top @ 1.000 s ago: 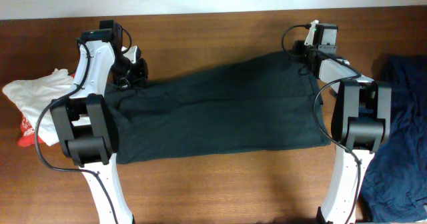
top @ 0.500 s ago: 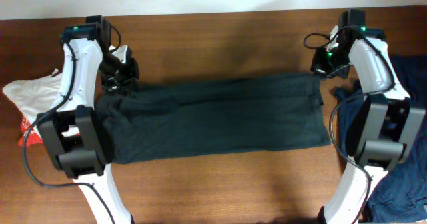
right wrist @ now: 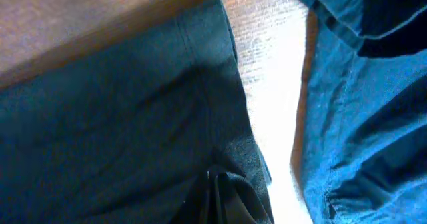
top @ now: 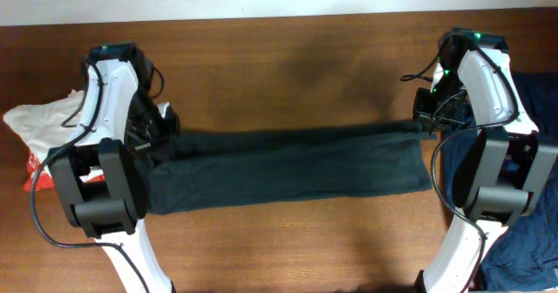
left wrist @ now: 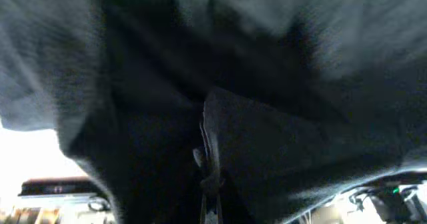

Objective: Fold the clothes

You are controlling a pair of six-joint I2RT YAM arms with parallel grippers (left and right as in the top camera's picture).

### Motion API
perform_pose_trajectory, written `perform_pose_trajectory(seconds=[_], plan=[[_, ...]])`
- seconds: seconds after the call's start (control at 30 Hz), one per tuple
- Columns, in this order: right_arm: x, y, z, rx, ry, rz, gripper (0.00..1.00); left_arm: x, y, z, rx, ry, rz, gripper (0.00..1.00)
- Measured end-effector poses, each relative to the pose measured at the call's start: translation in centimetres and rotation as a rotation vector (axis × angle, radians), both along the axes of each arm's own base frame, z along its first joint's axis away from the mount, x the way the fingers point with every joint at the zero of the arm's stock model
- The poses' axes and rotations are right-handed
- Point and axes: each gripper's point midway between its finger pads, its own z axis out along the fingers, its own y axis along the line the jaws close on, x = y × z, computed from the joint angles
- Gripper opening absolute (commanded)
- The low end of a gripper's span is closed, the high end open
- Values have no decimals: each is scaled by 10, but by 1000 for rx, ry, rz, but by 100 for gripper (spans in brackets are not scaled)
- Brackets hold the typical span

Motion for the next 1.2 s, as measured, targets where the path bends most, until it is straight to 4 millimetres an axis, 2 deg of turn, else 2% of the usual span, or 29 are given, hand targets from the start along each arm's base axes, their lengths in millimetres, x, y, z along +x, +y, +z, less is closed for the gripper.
perform_pose_trajectory(seconds=[0.23, 0.33, 0.4, 0.47, 0.6, 0.63, 0.67, 0.77, 0.93, 0.97, 1.0, 1.07, 1.13, 1.2], plan=[[-7, -1, 1, -8, 27, 6, 5, -43, 7, -18, 42, 141, -29, 0], [-11, -1, 2, -6, 44, 11, 4, -43, 11, -32, 67, 115, -39, 0], [-12, 0, 2, -5, 49, 13, 5, -29, 14, -43, 86, 47, -31, 1], [-21, 1, 3, 1, 87, 14, 5, -27, 14, -43, 90, 39, -27, 0], [-39, 3, -8, 10, 155, 14, 6, -33, 15, -40, 94, 67, -31, 0], [-43, 4, -12, 12, 172, 16, 20, -35, 15, -39, 94, 76, -32, 0], [-49, 5, -16, 14, 195, 16, 28, -39, 16, -38, 100, 91, -37, 0], [-62, 5, -24, 13, 242, 23, 30, -40, 19, -37, 117, 98, -46, 1], [-60, 4, -28, 8, 231, 22, 38, -30, 22, -43, 134, 49, -44, 4], [-60, 4, -28, 6, 227, 23, 38, -30, 22, -43, 133, 51, -45, 4], [-59, 4, -28, 6, 223, 24, 38, -31, 22, -43, 133, 54, -45, 15], [-58, 3, -29, 5, 219, 26, 38, -36, 22, -40, 133, 79, -42, 24], [-57, 3, -29, 8, 217, 38, 38, -39, 22, -38, 135, 91, -43, 30], [-56, 3, -29, 13, 212, 62, 38, -38, 22, -38, 137, 91, -43, 31]])
